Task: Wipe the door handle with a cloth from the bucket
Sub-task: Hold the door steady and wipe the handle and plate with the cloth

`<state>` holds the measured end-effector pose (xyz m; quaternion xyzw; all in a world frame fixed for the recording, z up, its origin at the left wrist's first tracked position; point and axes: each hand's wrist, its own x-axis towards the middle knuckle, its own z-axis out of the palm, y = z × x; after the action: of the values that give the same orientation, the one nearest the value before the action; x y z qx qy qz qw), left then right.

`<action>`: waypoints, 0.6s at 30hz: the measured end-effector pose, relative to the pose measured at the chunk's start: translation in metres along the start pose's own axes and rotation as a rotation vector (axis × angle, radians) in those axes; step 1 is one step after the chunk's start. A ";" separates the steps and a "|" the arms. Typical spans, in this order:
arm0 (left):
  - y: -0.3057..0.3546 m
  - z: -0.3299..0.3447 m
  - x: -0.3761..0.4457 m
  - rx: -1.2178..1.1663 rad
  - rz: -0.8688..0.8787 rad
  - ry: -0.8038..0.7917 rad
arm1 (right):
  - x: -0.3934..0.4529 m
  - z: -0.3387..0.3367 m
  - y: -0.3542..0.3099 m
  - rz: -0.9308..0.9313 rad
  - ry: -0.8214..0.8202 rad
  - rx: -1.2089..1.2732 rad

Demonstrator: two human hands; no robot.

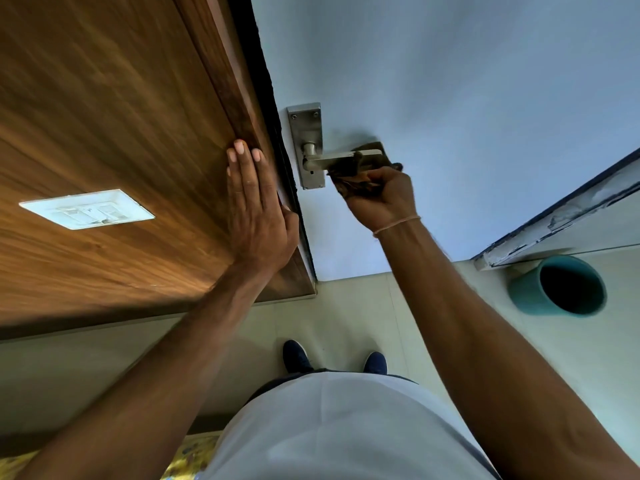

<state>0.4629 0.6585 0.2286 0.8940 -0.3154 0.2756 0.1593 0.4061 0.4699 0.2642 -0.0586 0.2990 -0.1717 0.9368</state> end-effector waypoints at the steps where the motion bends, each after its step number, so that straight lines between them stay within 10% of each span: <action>1: 0.000 0.000 0.000 0.001 -0.003 0.001 | 0.001 -0.003 -0.005 0.005 -0.018 0.031; 18: 0.007 -0.002 0.001 -0.019 -0.029 0.014 | 0.010 -0.010 -0.019 -0.142 0.076 -0.113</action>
<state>0.4579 0.6535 0.2314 0.8949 -0.3040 0.2766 0.1739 0.4022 0.4483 0.2553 -0.1258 0.3389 -0.2226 0.9054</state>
